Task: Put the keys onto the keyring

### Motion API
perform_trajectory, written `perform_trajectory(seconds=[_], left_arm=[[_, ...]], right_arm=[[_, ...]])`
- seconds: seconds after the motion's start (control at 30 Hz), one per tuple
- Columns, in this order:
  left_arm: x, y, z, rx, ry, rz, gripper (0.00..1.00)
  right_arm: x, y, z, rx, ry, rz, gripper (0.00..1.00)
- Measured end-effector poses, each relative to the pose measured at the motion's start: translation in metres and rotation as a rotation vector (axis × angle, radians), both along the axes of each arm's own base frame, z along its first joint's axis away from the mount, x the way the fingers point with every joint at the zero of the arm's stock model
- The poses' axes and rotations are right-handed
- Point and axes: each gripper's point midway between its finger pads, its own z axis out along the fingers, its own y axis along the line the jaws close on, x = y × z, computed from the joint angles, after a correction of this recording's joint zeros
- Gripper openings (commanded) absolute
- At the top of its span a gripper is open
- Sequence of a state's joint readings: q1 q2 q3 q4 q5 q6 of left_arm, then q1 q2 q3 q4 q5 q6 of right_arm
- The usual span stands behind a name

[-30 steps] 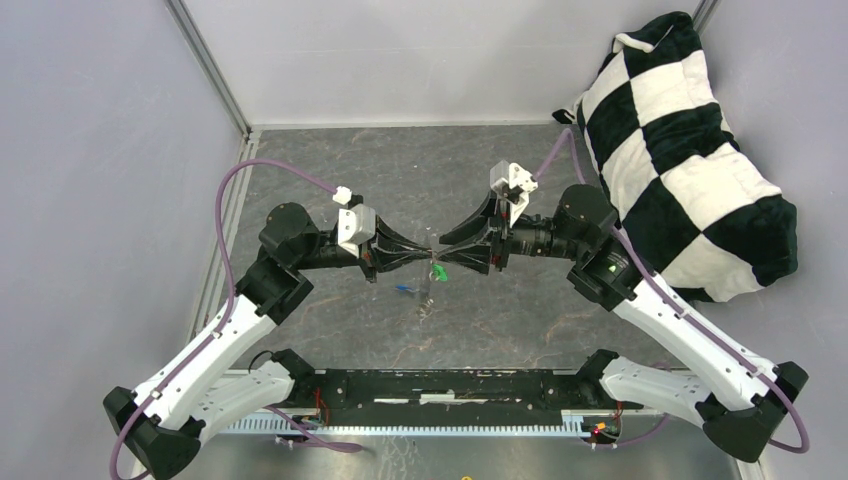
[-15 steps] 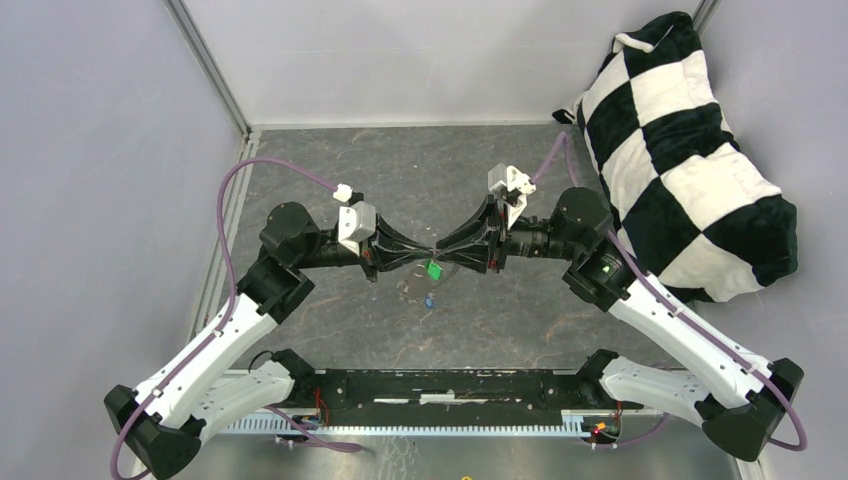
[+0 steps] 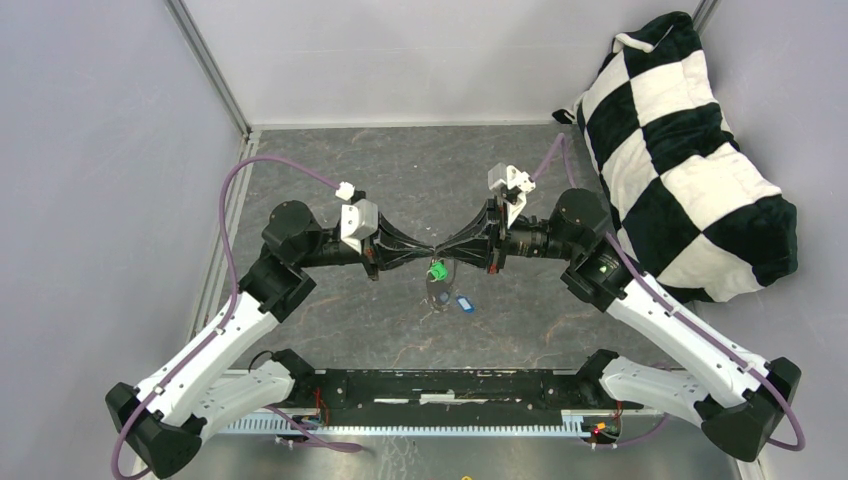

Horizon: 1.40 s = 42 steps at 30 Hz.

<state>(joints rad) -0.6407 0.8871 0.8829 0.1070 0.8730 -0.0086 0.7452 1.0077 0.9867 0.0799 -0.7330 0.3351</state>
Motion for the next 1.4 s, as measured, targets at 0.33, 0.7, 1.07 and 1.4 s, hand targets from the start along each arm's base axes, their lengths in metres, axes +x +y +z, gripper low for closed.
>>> perform_trajectory(seconds=[0.33,0.7,1.07,1.4], left_arm=[[0.0,-0.001,-0.007,0.045,-0.016,-0.017,0.24],[0.021,0.003,-0.049,0.358,-0.122,-0.059,0.29],[0.018,0.006,-0.083,0.455,-0.055,-0.11,0.43],[0.023,0.003,-0.079,0.438,-0.067,-0.094,0.23]], right_arm=[[-0.002,-0.003,-0.005,-0.06,-0.016,0.013,0.0],[0.011,-0.013,-0.055,-0.331,0.001,-0.025,0.0],[0.013,-0.009,-0.064,-0.464,-0.02,-0.021,0.0],[0.006,0.004,-0.063,-0.516,-0.044,0.009,0.0]])
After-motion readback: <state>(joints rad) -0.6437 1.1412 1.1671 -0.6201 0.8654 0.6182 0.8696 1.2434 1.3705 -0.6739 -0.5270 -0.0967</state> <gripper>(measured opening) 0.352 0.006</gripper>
